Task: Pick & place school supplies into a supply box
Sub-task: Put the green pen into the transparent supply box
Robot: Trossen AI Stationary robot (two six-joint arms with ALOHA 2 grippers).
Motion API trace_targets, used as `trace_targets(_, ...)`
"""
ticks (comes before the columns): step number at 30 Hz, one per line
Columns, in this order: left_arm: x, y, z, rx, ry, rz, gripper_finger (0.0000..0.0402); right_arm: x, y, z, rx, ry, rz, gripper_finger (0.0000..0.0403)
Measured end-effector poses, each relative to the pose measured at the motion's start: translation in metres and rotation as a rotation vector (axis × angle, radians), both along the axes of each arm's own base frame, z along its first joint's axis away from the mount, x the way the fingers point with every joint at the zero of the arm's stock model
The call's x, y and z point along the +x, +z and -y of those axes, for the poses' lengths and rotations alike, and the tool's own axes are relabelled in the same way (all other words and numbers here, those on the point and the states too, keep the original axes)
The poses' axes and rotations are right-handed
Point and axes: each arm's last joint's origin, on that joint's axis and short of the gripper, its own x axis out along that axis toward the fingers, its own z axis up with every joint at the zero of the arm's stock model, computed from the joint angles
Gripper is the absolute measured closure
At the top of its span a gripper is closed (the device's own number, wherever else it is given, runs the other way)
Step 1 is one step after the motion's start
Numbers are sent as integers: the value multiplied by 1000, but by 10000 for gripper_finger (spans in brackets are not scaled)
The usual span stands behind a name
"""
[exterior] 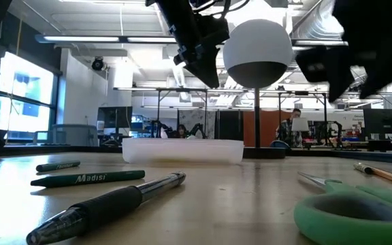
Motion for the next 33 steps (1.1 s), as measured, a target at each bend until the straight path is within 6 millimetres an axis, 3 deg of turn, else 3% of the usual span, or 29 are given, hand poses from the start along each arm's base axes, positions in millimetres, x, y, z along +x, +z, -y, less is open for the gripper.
trace_targets(6, 0, 0, 0, -1, 0, 0, 284, -19, -41, 6, -28, -6, -40, 285)
trace_targets(9, 0, 0, 0, -1, 0, 0, 284, -22, -51, 13, -77, -59, -11, 285)
trace_targets(18, 0, 0, 0, -1, 0, 1, 284, -27, -64, 32, -12, -81, -58, 287)
trace_targets(33, 0, 0, 0, 7, -4, -3, 284, -22, -77, 35, -97, -6, -91, 287)
